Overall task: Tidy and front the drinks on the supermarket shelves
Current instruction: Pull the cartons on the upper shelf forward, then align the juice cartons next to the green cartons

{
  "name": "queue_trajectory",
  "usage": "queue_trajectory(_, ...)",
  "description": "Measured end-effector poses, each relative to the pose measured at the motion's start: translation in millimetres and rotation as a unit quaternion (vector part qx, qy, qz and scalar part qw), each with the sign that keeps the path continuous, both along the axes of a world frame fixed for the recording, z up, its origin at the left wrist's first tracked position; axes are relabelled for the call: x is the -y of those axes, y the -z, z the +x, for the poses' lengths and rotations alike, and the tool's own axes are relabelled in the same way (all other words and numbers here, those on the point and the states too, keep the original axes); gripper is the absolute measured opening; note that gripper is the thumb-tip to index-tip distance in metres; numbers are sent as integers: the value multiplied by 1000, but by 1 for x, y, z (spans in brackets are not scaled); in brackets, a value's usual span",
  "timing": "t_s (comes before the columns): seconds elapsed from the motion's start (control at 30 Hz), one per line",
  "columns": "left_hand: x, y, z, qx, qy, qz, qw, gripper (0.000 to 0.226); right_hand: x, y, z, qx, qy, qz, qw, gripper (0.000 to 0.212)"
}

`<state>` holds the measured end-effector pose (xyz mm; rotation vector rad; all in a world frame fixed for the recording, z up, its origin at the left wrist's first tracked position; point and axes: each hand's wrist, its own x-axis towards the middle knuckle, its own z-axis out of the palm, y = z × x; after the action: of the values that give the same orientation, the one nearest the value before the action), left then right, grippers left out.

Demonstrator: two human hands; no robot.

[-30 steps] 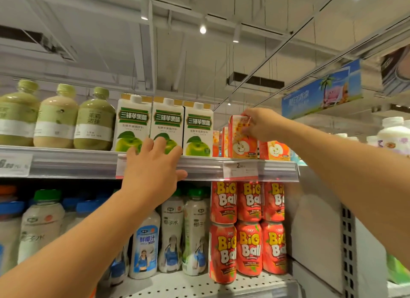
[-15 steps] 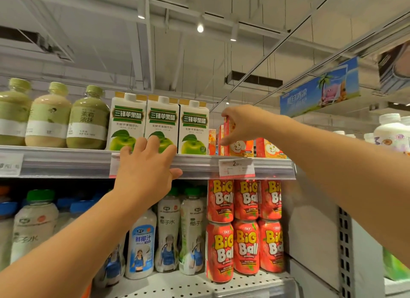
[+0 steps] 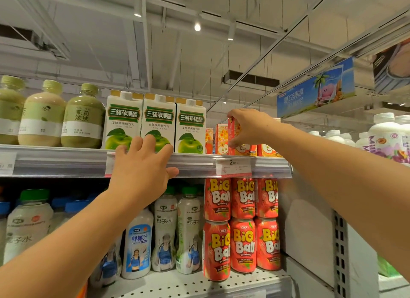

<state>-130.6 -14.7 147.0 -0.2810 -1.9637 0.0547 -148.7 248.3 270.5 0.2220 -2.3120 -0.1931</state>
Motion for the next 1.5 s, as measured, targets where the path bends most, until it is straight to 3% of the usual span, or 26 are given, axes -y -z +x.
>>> queue_trajectory(0.67,-1,-1,0,9,-4,1,1000,51,3,8,-1,-14,21,-1,1000,92)
queue_trajectory(0.8,4,-1,5,5,14,-9,1000,51,29,42,29,-106,-123,-26,986,60)
queue_trajectory(0.93,25,0,14,14,30,-54,998,55,81,105,67,-200,-310,19,929,21)
queue_trajectory(1.07,60,1,19,-11,0,-46,999,52,136,169,82,-88,-390,30,916,20)
queue_trajectory(1.2,91,8,20,-7,-11,-44,999,49,190,211,76,35,-362,40,931,22)
queue_trajectory(1.33,92,16,19,-5,5,-20,1000,53,235,231,55,143,-304,25,941,65)
queue_trajectory(1.4,88,17,17,-8,3,-6,1000,52,252,238,44,151,-279,54,947,75)
queue_trajectory(1.5,87,20,17,-22,11,4,1000,50,262,247,35,150,-290,10,945,67)
